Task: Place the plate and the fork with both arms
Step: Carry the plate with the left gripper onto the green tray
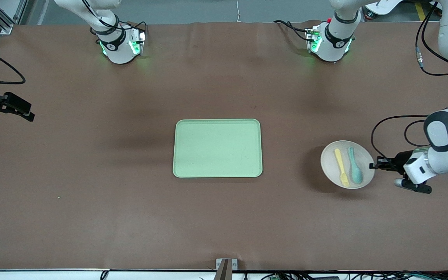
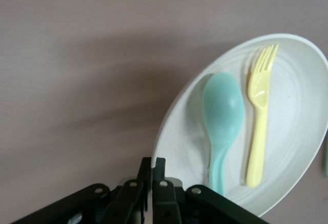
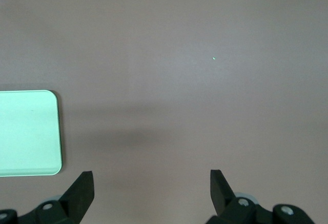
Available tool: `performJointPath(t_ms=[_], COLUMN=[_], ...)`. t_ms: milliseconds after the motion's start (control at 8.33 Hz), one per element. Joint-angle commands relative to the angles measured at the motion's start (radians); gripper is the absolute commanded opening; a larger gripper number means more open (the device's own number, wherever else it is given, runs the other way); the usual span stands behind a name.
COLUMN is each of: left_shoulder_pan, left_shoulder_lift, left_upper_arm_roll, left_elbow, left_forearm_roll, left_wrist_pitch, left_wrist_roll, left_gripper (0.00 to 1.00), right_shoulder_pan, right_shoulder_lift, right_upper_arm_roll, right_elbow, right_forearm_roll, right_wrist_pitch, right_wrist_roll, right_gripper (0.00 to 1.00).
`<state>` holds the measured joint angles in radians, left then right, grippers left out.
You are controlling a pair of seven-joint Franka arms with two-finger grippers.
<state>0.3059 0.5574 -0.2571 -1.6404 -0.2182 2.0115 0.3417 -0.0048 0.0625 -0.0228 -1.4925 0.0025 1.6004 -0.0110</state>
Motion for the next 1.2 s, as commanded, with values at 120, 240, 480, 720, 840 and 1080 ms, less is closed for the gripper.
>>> performJointPath(t_ms=[120, 240, 480, 720, 840, 1080], left_shoulder_pan=[0.003, 0.001, -0.058, -0.108, -0.122, -0.164], left_shoulder_lift=[-0.008, 0.002, 0.018, 0.035, 0.036, 0.041], left_upper_arm_roll=[-0.179, -0.229, -0.255, -0.254, -0.254, -0.254], left_elbow=[0.007, 0.016, 0.022, 0.043, 0.048, 0.048], left_forearm_roll=[0.014, 0.014, 0.007, 0.005, 0.007, 0.002], left_wrist_pitch=[-0.017, -0.017, -0.017, -0.016, -0.016, -0.01], left_wrist_roll=[-0.272, -0.353, -0.452, -0.516, -0.53, -0.561], left_gripper=[0.0, 0.0, 0.0, 0.0, 0.0, 0.0], right_shoulder_pan=[0.003, 0.002, 0.008, 0.006, 0.002, 0.0], right_shoulder_lift=[-0.01, -0.01, -0.006, 0.007, 0.007, 0.01], right_upper_arm_roll=[0.003, 0.003, 0.004, 0.003, 0.003, 0.003], right_elbow=[-0.017, -0.017, -0.015, -0.015, -0.012, -0.011], right_forearm_roll=[0.005, 0.005, 0.011, 0.011, 0.011, 0.01], right_wrist_pitch=[0.03, 0.03, 0.042, 0.053, 0.056, 0.055], right_wrist_roll=[0.014, 0.014, 0.014, 0.013, 0.013, 0.013], right_gripper=[1.0, 1.0, 1.0, 1.0, 1.0, 1.0])
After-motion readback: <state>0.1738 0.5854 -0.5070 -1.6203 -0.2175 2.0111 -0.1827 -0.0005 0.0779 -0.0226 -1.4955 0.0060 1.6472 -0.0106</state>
